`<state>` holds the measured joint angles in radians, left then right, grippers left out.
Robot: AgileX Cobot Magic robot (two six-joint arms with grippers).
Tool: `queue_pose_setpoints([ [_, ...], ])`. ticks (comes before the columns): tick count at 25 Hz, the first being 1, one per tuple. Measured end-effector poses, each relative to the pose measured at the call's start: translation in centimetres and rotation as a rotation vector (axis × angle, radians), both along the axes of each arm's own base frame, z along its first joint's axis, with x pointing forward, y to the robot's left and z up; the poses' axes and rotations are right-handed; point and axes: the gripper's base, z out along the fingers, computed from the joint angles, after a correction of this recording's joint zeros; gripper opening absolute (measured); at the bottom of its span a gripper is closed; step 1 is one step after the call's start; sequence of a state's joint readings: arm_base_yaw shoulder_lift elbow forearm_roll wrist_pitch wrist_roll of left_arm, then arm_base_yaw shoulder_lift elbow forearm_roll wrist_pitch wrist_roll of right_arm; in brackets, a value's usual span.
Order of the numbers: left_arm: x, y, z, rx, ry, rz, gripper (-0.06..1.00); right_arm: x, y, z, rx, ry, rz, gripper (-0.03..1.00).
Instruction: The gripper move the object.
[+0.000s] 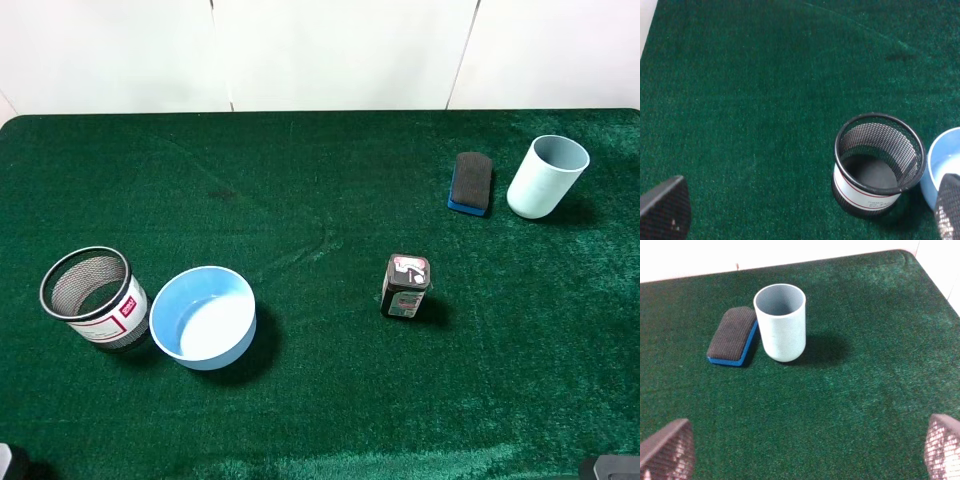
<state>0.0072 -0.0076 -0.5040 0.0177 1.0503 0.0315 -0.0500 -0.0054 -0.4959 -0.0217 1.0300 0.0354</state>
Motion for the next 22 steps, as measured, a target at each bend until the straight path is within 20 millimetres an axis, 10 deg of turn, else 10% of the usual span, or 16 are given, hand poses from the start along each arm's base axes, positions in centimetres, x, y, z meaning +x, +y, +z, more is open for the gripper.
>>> queue_pose_setpoints([
  [22, 0.0, 0.0, 0.0, 0.001, 0.0, 0.0, 0.99, -0.03, -0.01, 0.01, -0.002, -0.003, -0.001, 0.69],
])
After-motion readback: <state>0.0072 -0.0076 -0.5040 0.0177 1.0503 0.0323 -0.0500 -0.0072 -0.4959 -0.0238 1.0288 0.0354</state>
